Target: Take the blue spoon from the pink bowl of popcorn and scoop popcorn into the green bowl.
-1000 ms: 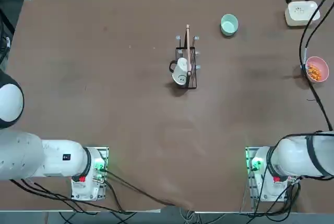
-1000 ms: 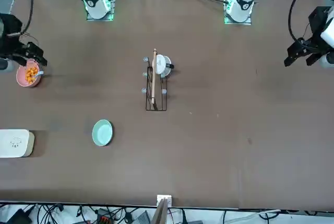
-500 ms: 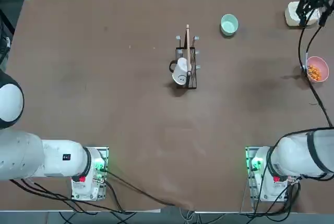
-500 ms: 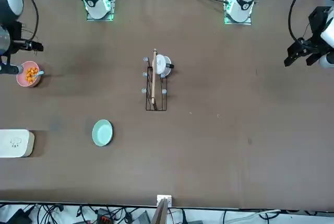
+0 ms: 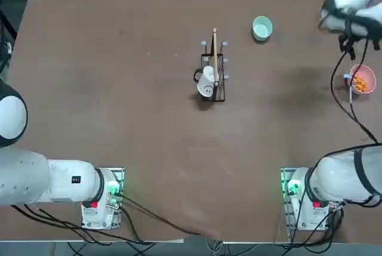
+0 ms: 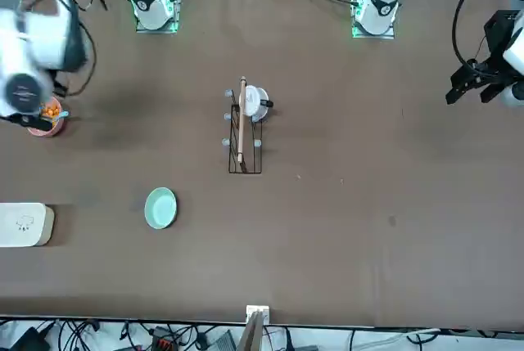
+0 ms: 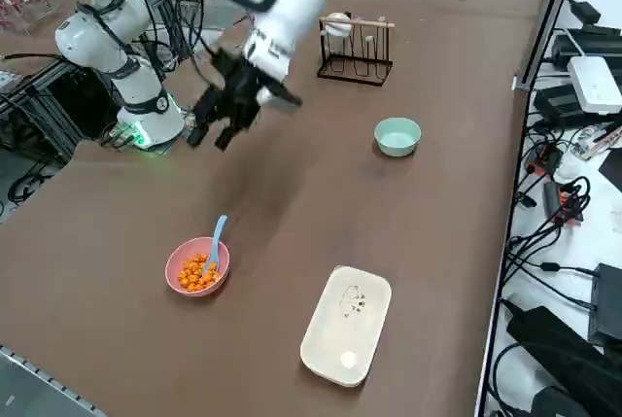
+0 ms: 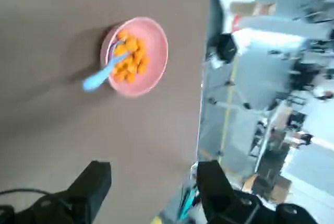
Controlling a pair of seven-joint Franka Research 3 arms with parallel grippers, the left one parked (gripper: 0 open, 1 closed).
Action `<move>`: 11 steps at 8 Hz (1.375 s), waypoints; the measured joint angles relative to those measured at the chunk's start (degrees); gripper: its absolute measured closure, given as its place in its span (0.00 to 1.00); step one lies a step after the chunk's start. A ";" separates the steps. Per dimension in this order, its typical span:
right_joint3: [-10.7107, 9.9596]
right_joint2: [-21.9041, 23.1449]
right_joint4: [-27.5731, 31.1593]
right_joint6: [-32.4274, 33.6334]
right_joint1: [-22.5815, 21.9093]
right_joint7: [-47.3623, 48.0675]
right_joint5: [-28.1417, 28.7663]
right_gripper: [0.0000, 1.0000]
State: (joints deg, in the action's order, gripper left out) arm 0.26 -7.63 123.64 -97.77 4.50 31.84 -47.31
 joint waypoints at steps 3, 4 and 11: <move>0.18 -9.12 4.34 -6.34 -0.20 21.06 -12.17 0.00; 0.23 -13.05 4.35 -6.97 -0.23 27.62 -16.54 0.01; -0.13 -19.82 3.01 -7.85 -0.09 34.92 -22.91 0.15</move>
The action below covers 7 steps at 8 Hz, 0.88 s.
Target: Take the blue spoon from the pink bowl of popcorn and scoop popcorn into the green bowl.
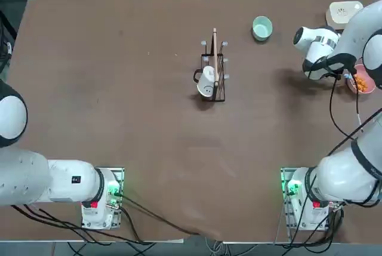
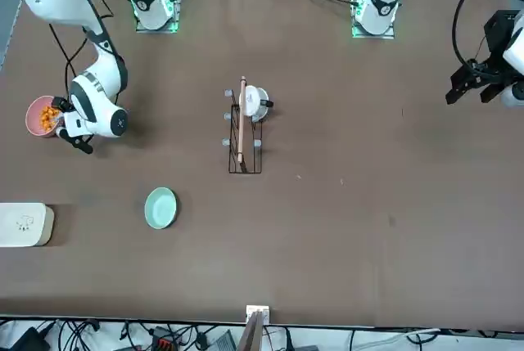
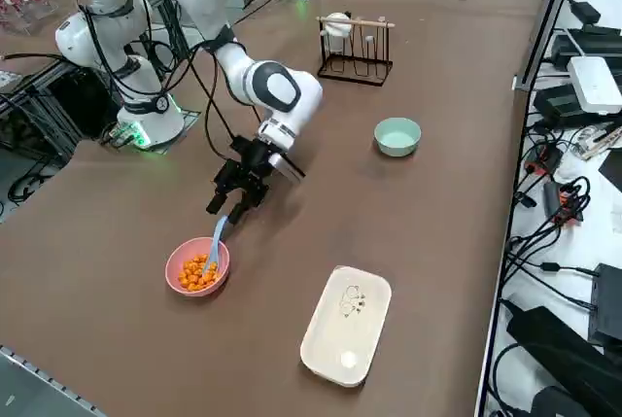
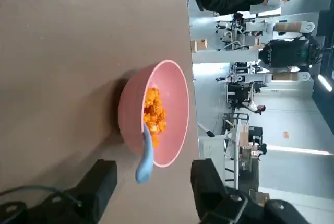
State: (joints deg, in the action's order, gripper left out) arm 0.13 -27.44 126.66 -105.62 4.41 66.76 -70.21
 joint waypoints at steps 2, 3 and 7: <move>-0.22 -1.45 0.00 -0.04 0.04 0.02 -1.22 0.23; -0.24 -1.75 -0.01 -0.04 0.07 0.15 -1.29 0.29; -0.34 -1.76 -0.12 -0.03 0.33 2.67 -1.81 0.56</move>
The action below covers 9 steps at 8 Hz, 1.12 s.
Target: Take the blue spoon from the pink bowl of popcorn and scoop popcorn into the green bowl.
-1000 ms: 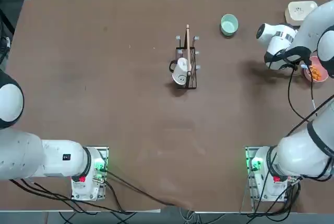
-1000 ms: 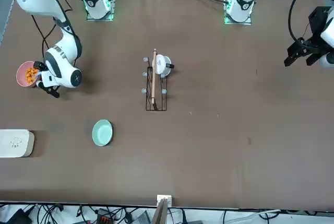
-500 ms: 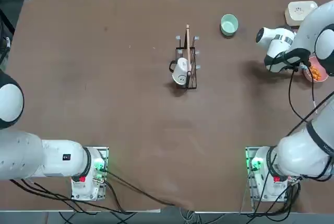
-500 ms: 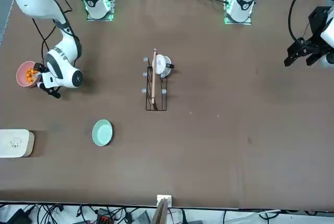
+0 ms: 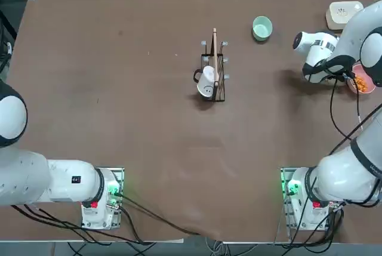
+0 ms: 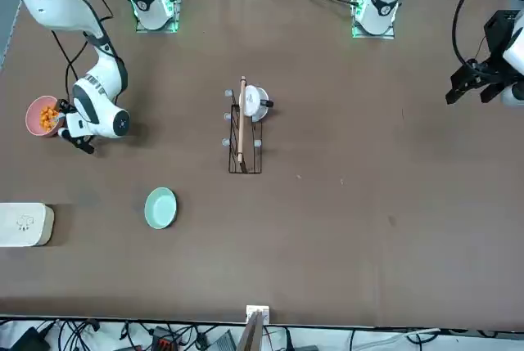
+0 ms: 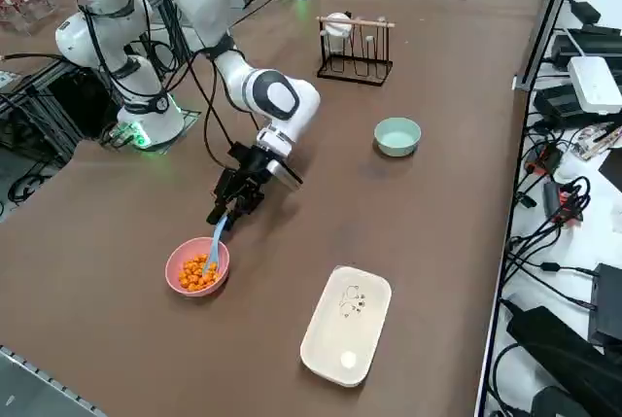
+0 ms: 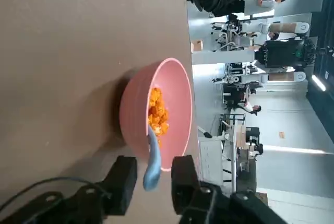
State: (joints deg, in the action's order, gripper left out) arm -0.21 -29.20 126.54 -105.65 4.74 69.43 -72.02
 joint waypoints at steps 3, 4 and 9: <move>-0.04 0.00 -0.02 0.00 0.26 0.11 -0.38 0.66; -0.04 0.00 -0.03 0.00 0.28 0.14 -0.43 0.70; -0.08 -0.35 -0.05 0.57 0.42 2.09 -0.96 0.88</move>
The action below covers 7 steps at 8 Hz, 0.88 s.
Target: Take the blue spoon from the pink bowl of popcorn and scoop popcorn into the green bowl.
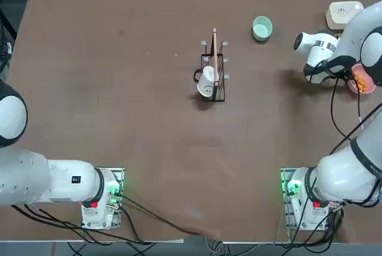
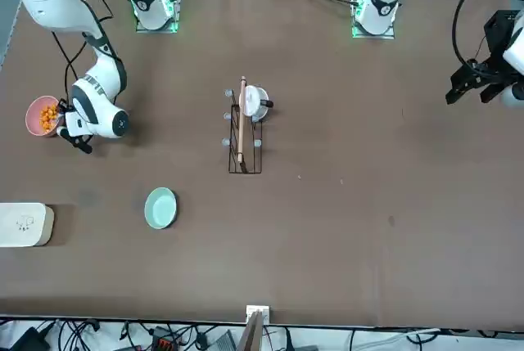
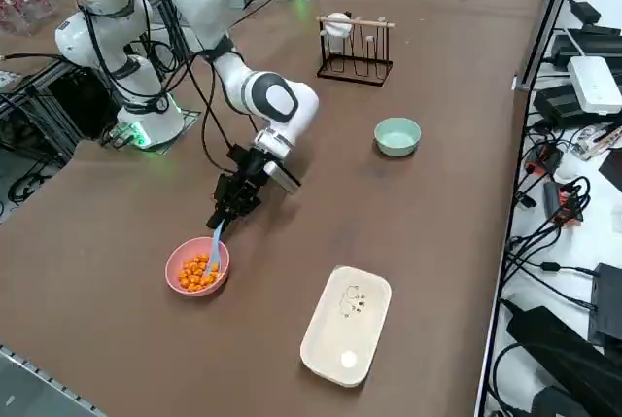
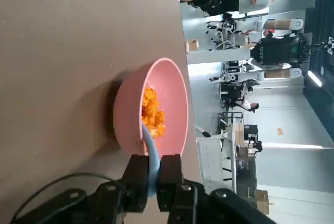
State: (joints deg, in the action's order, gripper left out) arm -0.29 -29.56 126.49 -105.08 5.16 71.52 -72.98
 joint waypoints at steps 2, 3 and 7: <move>0.07 -0.31 0.03 0.77 -0.16 0.04 -0.07 0.89; 0.12 -0.83 0.02 1.22 -0.36 0.11 -0.18 0.89; 0.30 -2.33 -0.07 4.57 -1.89 0.59 -0.54 0.89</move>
State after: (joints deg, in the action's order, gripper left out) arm 0.00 -31.89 126.43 -100.52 3.27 72.11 -73.52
